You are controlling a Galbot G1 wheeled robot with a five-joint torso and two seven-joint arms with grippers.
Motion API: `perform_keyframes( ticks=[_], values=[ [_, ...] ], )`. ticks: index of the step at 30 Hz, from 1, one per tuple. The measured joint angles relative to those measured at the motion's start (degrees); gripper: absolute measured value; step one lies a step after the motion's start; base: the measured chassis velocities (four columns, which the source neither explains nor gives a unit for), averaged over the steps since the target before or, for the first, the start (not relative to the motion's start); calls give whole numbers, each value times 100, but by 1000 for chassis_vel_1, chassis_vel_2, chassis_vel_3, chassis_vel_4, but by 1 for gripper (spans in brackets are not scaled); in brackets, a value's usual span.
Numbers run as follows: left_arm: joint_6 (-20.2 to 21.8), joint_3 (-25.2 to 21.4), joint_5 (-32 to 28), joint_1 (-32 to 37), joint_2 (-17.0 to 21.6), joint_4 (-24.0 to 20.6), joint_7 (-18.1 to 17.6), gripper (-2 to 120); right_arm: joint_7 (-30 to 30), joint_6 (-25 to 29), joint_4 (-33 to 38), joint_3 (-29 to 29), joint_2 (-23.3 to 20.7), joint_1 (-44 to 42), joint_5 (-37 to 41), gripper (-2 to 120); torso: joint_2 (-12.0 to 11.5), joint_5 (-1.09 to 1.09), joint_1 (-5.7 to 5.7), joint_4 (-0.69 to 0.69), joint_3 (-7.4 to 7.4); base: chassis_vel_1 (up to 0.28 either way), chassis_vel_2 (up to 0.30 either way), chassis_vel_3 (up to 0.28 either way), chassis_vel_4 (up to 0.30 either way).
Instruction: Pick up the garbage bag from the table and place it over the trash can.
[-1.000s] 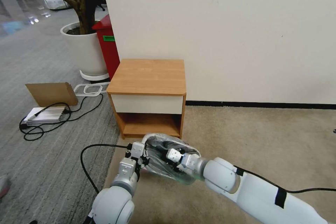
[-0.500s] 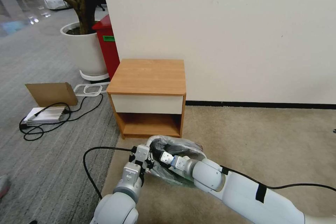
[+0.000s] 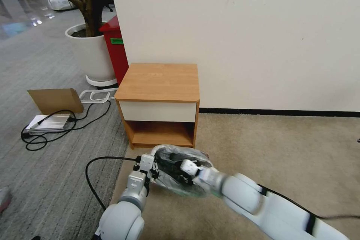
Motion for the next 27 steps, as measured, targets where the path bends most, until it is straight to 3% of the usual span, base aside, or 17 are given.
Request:
perform_keyframes(
  ticks=[3, 4, 5, 7, 10, 12, 14, 16, 19, 27],
  values=[
    [283, -110, -1273, -124, -6, -70, -354, 3, 229, 217, 453, 761, -224, -514, 397, 0, 0, 0, 0, 1, 0, 0, 0, 0, 0],
    [283, -110, -1273, -124, -6, -70, -354, 3, 229, 217, 453, 761, -224, -514, 397, 0, 0, 0, 0, 1, 0, 0, 0, 0, 0],
    [430, -170, -1909, -175, -9, -104, -477, 3, 426, 353, 635, 1233, -119, -797, 637, 2, 0, 1, 0, 2, 0, 0, 0, 0, 0],
    [504, -202, -2158, -191, -8, -109, -519, 3, 510, 399, 707, 1472, -18, -940, 728, 5, 0, 1, 0, 0, 0, 0, 0, 0, 0],
    [937, -368, -3401, -174, 63, -163, -718, 3, 726, 679, 925, 2553, 921, -1750, 868, 23, 0, 1, 0, 2, 0, 0, 0, 0, 0],
    [958, -374, -3466, -170, 69, -154, -721, 3, 735, 724, 928, 2624, 1035, -1838, 853, 25, 0, 1, 0, 1, 0, 0, 0, 0, 0],
    [990, -381, -3583, -176, 104, -4, -723, 3, 734, 968, 857, 2780, 1574, -2186, 652, 36, 0, 1, 0, 1, 0, 0, 0, 0, 0],
    [990, -375, -3586, -182, 112, 43, -724, 3, 727, 1048, 798, 2781, 1730, -2262, 569, 39, 0, 0, 0, 0, 0, 0, 0, 0, 0],
    [991, -318, -3508, -164, 144, 168, -701, 3, 640, 1248, 636, 2746, 2103, -2378, 344, 54, 0, 0, 0, 1, 0, 0, 0, 0, 0],
    [1006, -280, -3307, -33, 245, 346, -549, 3, 602, 1354, 454, 2700, 2449, -2323, 260, 80, 0, 0, 0, 2, 0, 0, 0, 0, 0]
  ],
)
